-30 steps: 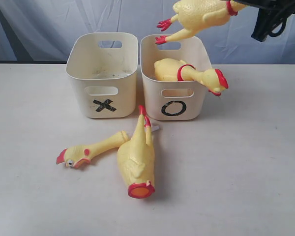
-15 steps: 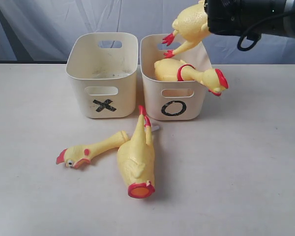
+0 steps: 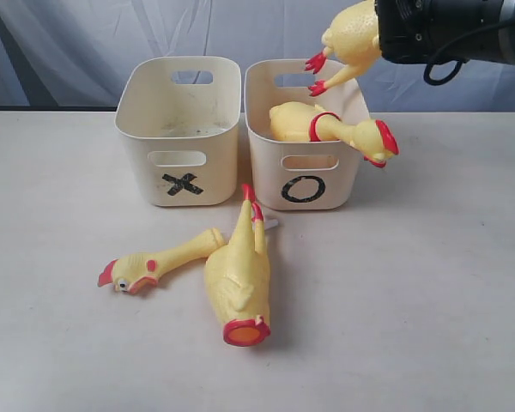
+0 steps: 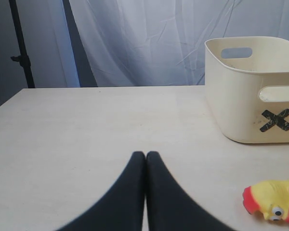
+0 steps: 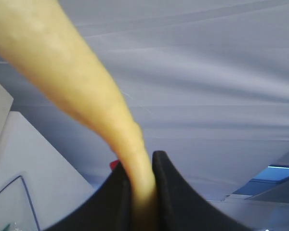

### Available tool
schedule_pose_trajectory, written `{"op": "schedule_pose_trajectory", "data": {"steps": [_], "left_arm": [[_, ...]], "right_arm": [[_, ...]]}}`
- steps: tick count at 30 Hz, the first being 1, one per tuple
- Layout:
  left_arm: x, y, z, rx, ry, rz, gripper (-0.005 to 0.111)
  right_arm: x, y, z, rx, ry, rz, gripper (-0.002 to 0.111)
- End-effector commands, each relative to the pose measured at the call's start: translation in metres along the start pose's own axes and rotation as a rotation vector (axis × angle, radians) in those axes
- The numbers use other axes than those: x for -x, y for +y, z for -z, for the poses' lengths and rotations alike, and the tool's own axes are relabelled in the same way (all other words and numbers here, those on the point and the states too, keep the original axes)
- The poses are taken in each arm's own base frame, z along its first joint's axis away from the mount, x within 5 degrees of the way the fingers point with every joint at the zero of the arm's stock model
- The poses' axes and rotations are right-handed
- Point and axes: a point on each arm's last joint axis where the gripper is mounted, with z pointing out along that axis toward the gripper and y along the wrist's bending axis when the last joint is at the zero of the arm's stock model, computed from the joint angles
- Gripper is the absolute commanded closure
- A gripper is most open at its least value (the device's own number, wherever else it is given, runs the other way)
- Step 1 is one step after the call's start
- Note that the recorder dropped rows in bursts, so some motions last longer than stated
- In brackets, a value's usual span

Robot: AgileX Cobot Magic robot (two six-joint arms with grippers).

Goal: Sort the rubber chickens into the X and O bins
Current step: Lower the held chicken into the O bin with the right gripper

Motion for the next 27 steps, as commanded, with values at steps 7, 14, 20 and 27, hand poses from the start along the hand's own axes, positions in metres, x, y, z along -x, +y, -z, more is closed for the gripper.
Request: {"op": "schedule_pose_trajectory", "data": {"steps": [7,14,20,27], "left_arm": [[0.0,0.0,0.0,-0.001,-0.007,-0.002,0.107],[0.0,0.0,0.0,-0.001,-0.007,-0.002,0.107],[0.0,0.0,0.0,-0.001,-0.007,-0.002,0.107],[0.0,0.0,0.0,-0.001,-0.007,-0.002,0.107]], "right_arm": [[0.006,0.009,-0.005,-0.031,0.009,0.027,0.109],[0.009,0.015,-0.007,-0.027,0.009,0.062,0.109],[0.013,0.021,-0.008,-0.025,0.007,0.08,0.109],[0.014,0.021,-0.007,-0.032,0.003,0.083,0.109]]}}
